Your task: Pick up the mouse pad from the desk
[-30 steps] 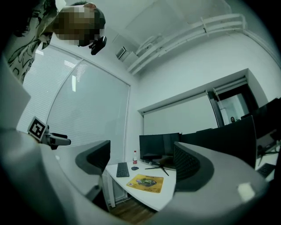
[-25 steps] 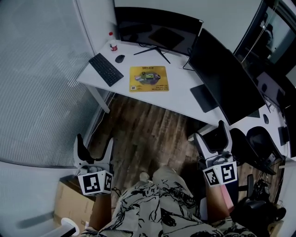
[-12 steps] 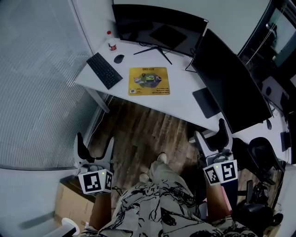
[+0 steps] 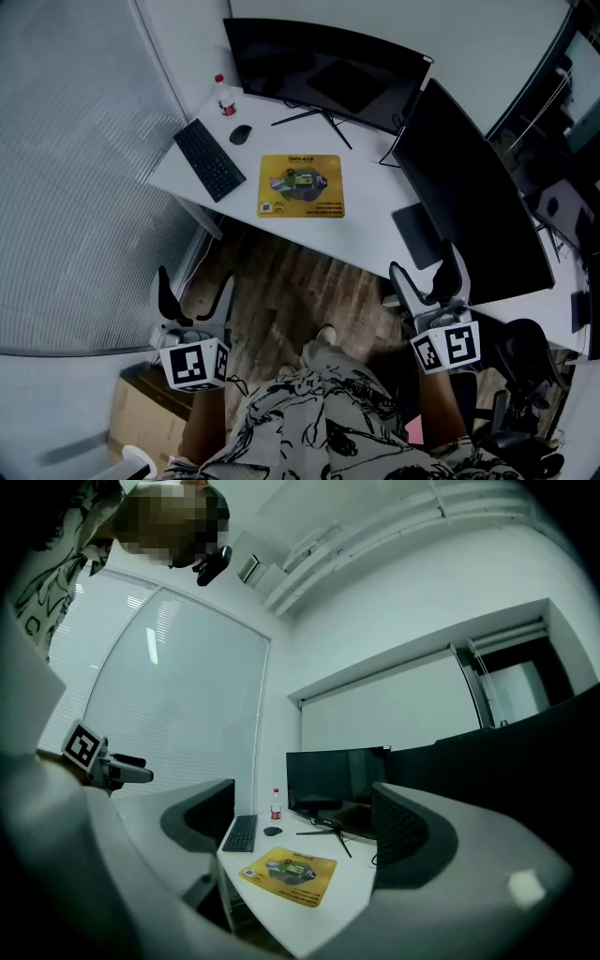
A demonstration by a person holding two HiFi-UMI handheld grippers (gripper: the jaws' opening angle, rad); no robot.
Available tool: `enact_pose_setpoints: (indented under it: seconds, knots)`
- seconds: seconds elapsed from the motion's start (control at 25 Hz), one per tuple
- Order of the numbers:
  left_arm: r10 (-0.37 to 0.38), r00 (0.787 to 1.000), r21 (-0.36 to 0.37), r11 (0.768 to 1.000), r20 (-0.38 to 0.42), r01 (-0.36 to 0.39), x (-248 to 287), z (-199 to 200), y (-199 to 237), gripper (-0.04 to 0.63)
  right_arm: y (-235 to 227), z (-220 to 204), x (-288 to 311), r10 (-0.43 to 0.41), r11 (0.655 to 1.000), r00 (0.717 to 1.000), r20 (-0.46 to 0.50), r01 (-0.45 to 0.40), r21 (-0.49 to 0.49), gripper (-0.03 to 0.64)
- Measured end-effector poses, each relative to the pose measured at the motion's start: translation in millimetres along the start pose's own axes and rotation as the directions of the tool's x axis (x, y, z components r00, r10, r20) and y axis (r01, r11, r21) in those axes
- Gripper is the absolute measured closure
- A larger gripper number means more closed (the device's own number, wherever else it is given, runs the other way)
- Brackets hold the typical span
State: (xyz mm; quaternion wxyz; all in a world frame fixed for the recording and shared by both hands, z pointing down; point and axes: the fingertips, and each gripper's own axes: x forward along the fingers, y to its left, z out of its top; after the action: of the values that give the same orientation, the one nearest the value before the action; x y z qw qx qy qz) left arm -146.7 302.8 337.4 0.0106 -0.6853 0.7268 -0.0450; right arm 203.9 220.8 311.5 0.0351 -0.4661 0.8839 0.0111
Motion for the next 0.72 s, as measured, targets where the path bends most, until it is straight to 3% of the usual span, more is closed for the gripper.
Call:
enact_pose_setpoints:
  seconds: [0.32, 0.48, 0.72]
  knots:
    - [0.039, 0.999, -0.006, 0.999, 0.021, -0.039, 44, 14, -17, 0.071, -45, -3, 40, 0.028, 0.999, 1.000, 0.004, -0.028, 0.030, 0.167]
    - [0.055, 0.999, -0.013, 0.998, 0.002, -0.055, 60, 13, -28, 0.031, -59, -9, 57, 0.063, 0.997, 0.998, -0.006, -0.063, 0.035, 0.163]
    - [0.089, 0.996, -0.016, 0.996, -0.015, -0.089, 70, 9, -31, 0.025, -76, -18, 77, 0.080, 0.995, 0.997, -0.015, -0.079, 0.063, 0.158]
